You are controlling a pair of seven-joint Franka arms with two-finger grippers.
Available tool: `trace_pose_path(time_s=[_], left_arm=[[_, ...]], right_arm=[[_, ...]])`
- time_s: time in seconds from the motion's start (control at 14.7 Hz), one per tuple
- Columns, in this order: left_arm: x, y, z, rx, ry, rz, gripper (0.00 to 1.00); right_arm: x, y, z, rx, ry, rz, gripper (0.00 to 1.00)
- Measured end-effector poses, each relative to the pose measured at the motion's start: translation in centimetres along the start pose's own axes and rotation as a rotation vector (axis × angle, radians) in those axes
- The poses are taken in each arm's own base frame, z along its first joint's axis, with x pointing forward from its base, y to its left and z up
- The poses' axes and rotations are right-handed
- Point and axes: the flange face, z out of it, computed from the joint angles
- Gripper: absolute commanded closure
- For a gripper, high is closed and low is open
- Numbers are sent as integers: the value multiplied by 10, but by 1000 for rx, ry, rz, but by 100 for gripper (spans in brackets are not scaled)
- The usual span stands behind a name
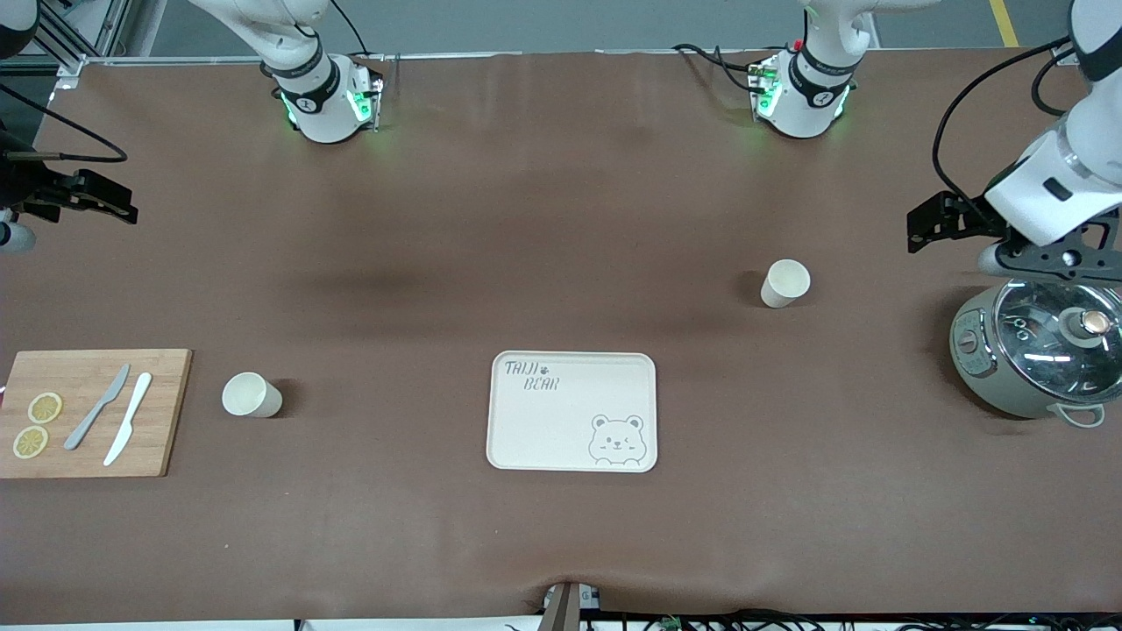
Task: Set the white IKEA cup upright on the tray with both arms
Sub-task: 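Move the left gripper to the white cup while the right gripper reaches another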
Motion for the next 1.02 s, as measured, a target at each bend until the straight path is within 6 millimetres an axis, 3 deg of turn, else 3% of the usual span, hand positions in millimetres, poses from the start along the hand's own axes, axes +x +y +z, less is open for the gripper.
trace_pose_path(time_s=[0.2, 0.34, 0.48, 0.68, 1.02], left_arm=[[-12, -7, 63, -4, 30, -6, 0], [-38, -9, 111, -3, 33, -8, 0], [-63, -8, 146, 1, 17, -10, 0], [-86, -6, 175, 6, 13, -10, 0], [-99, 0, 213, 5, 68, -4, 0]], right_arm=[[3, 4, 0, 0, 16, 7, 0], [11, 16, 9, 5, 32, 25, 0], [25, 29, 23, 13, 37, 7, 0], [44, 30, 51, 77, 10, -53, 0], [85, 38, 111, 130, -6, -56, 0]])
